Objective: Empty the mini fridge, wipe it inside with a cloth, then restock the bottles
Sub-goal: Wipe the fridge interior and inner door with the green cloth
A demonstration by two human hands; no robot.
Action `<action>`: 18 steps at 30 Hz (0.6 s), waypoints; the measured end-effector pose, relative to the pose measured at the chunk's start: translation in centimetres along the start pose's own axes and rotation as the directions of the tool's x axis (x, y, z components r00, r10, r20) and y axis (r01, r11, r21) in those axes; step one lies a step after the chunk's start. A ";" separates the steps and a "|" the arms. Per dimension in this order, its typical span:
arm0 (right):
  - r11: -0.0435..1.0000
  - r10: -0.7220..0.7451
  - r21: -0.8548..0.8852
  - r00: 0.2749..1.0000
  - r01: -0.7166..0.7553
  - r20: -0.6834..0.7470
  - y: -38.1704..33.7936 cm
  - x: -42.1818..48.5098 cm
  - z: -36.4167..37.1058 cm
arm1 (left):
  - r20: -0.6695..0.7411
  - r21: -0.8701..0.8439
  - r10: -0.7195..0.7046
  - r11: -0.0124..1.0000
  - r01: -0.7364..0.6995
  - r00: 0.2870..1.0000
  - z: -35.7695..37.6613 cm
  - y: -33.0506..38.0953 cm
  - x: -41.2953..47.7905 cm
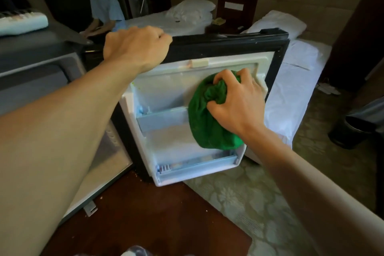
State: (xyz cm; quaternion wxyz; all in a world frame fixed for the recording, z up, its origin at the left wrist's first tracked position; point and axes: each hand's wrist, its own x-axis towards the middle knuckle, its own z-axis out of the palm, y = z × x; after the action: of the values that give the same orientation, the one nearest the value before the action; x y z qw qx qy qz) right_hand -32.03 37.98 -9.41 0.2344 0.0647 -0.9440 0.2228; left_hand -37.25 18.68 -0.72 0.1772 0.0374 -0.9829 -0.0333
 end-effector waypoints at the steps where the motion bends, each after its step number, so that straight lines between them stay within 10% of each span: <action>1: 0.999 -0.040 0.013 0.999 0.040 0.000 -0.6 -0.3 0.4 | -0.014 0.008 0.009 1.000 -0.009 1.000 0.1 0.0 0.0; 18: 0.886 -0.440 0.105 0.891 0.451 -0.111 -5.6 -4.1 5.3 | -0.123 0.032 0.006 0.999 -0.002 0.992 0.6 0.2 -0.9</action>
State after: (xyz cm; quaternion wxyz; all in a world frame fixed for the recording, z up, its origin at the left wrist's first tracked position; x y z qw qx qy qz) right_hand -29.34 30.69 -13.37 0.3143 0.2854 -0.8768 0.2256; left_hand -36.66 18.95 -1.61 0.2368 0.0404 -0.9706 -0.0149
